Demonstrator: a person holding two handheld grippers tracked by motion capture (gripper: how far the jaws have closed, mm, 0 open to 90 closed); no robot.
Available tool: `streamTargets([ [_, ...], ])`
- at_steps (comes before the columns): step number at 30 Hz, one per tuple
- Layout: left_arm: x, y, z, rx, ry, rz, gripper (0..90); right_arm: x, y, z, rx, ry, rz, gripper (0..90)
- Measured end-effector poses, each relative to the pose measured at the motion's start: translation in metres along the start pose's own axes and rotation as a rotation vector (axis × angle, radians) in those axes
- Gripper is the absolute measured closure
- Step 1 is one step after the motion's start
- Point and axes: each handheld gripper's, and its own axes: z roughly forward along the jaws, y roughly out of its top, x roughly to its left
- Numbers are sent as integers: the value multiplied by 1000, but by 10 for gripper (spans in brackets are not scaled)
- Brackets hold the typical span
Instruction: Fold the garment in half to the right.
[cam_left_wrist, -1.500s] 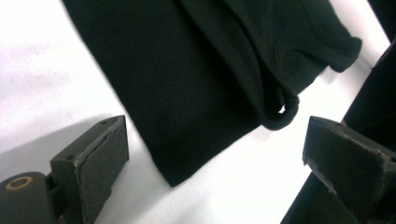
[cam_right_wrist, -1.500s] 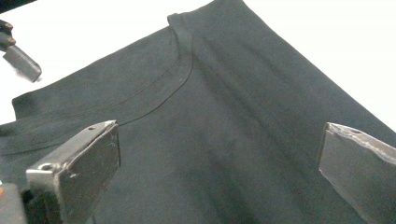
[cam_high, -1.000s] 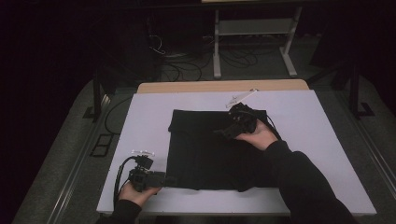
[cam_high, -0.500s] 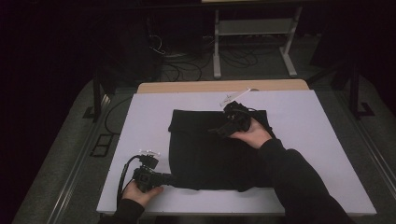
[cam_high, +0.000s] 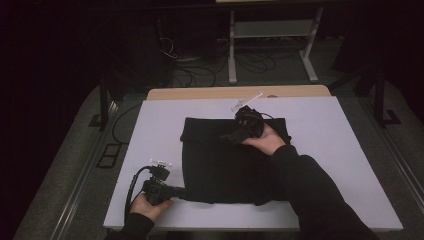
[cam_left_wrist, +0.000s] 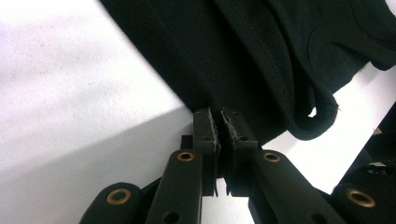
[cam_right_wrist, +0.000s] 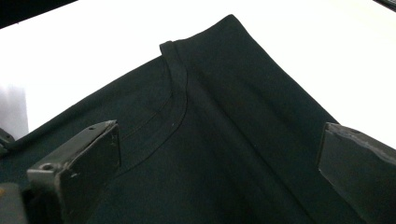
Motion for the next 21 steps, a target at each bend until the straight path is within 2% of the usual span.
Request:
streamTargets([
  [1,0,0,0,0,-2,4,835,-1,1,1,7,1,-19,0],
  [6,0,0,-2,-7,-10,9,835,1,9,6,6,3,-1,0],
  [14,0,0,-5,-21,-15,8,834,0,19,13,20,-6,-34,0],
  [19,1,-1,-6,-18,-20,9,833,-1,24,18,27,-17,-31,0],
  [21,1,-1,-6,-16,-21,13,833,-1,27,20,22,-17,-13,0],
])
